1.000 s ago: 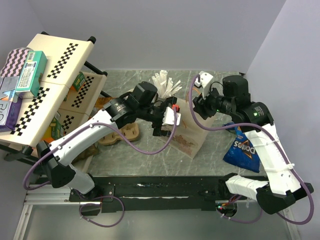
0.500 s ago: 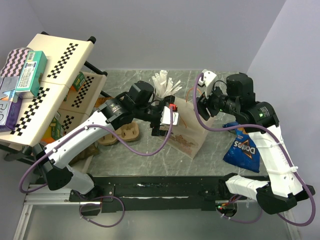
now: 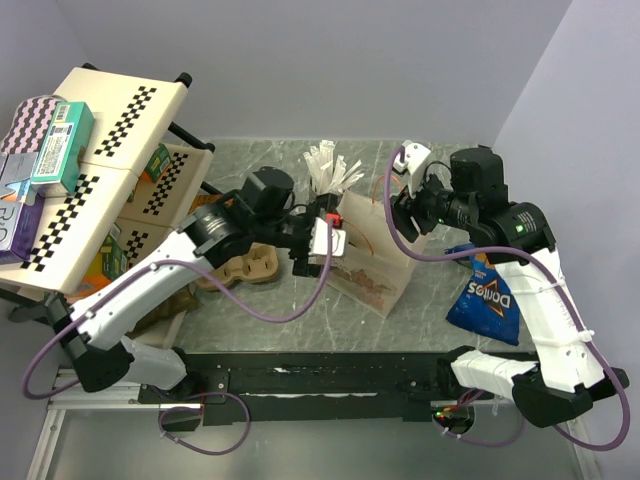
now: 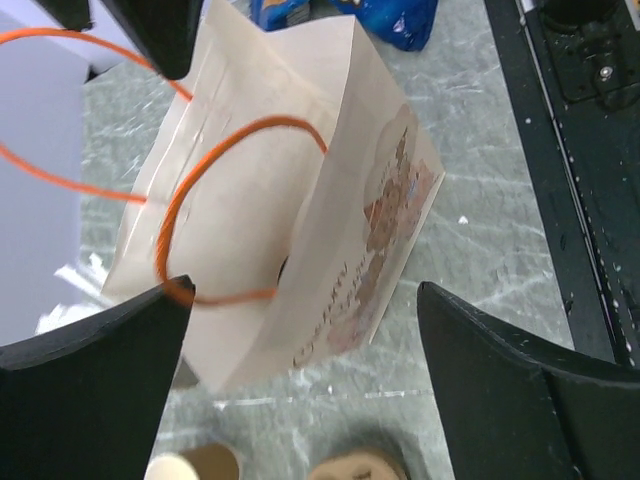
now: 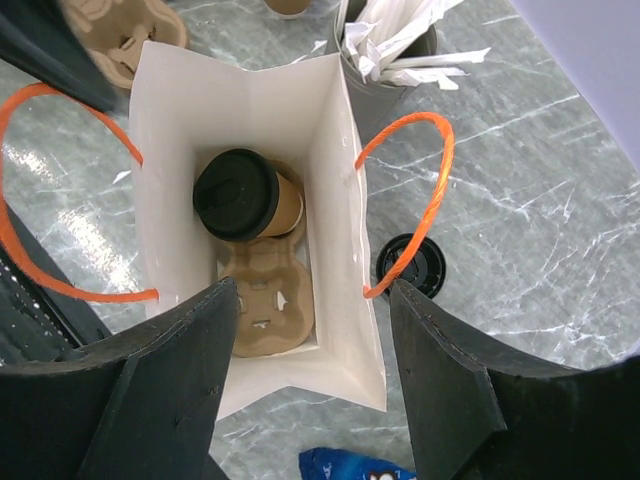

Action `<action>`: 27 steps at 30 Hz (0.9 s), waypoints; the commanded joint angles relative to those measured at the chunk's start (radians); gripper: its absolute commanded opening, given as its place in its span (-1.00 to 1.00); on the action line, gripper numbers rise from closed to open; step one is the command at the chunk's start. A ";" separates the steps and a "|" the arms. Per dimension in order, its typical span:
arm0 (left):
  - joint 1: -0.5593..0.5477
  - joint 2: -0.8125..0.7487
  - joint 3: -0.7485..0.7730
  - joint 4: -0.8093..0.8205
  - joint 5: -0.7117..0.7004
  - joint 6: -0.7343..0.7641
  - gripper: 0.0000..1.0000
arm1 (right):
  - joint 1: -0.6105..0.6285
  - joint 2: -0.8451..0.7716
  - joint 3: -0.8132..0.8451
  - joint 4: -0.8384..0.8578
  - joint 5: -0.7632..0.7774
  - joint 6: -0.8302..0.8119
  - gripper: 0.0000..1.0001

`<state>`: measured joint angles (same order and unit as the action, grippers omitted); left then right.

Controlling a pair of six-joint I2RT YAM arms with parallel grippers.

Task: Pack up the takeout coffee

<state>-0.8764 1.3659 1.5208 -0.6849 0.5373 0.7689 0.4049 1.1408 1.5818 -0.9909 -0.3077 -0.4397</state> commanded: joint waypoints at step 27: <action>0.287 0.147 0.116 0.507 0.389 -0.879 0.54 | -0.063 0.108 -0.137 0.025 0.016 -0.093 -0.22</action>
<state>-0.5964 1.5051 1.6672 -0.3740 0.8040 0.1150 0.3527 1.2491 1.4574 -0.9642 -0.2741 -0.5205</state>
